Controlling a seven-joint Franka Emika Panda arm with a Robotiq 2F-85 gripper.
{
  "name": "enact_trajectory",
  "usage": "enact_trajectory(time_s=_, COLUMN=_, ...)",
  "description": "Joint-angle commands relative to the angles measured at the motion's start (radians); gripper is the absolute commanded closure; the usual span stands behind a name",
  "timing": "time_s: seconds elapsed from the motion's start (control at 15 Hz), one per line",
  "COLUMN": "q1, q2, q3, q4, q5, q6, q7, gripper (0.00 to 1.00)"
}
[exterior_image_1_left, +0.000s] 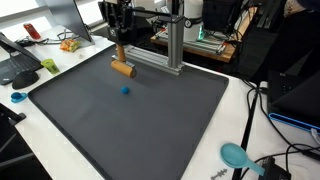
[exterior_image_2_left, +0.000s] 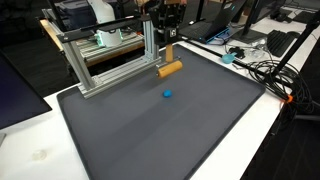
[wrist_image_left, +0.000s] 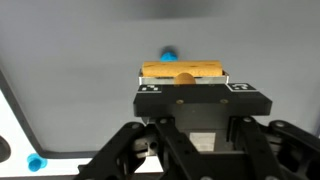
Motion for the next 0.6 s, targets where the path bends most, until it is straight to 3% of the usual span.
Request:
enact_trajectory(time_s=0.0, q1=0.002, q2=0.015, q3=-0.001, q4=0.001, q5=-0.019, q6=0.030, q7=0.013, gripper=0.78)
enact_trajectory(time_s=0.53, q1=0.003, q2=0.128, q3=-0.015, q4=0.021, q5=-0.032, q6=0.105, q7=0.042, gripper=0.78)
